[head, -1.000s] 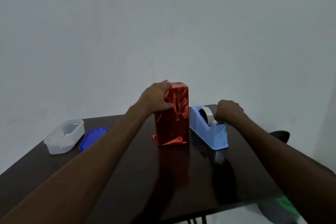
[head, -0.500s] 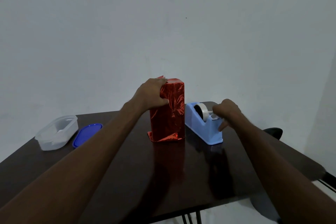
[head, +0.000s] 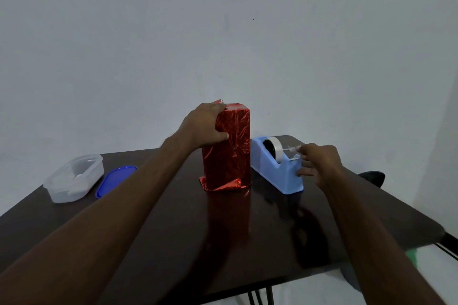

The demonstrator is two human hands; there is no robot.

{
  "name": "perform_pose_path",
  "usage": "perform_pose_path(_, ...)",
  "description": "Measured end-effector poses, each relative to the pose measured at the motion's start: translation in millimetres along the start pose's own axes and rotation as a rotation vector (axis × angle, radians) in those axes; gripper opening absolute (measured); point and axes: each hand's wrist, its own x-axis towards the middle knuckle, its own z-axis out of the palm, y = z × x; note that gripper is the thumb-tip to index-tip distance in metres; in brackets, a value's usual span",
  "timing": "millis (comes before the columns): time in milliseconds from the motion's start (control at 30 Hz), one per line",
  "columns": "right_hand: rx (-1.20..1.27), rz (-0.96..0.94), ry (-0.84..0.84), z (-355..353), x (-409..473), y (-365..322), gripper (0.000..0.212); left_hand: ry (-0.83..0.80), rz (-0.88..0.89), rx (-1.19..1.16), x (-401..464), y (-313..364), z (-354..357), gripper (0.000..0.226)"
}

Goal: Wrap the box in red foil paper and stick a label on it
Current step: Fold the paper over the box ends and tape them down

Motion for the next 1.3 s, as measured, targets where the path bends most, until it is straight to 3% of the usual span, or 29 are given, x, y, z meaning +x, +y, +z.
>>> perform_pose_path(67, 0.015, 0.006, -0.014, -2, 3, 3, 0.007, 0.003, 0.006, -0.008, 0, 0, 0, 0.081)
perform_pose_path(433, 0.132, 0.051, -0.076, -18, 4, 22, 0.007, -0.011, 0.004, -0.001, 1, -3, 2, 0.086)
perform_pose_path(700, -0.012, -0.135, 0.058, -10, 0, 52, 0.012, -0.026, -0.004, 0.008, 1, -6, 3, 0.09)
perform_pose_path(867, -0.091, -0.057, 0.072, -7, -15, 67, 0.013, -0.017, 0.005, 0.015, 1, -5, 3, 0.089)
perform_pose_path(967, -0.117, -0.137, 0.075, -5, -20, 64, 0.016, -0.026, 0.003, 0.016, 1, -4, 3, 0.088)
perform_pose_path(1300, 0.017, -0.317, -0.244, 27, -45, -39, 0.008, -0.037, -0.027, -0.042, 0, -1, 1, 0.088)
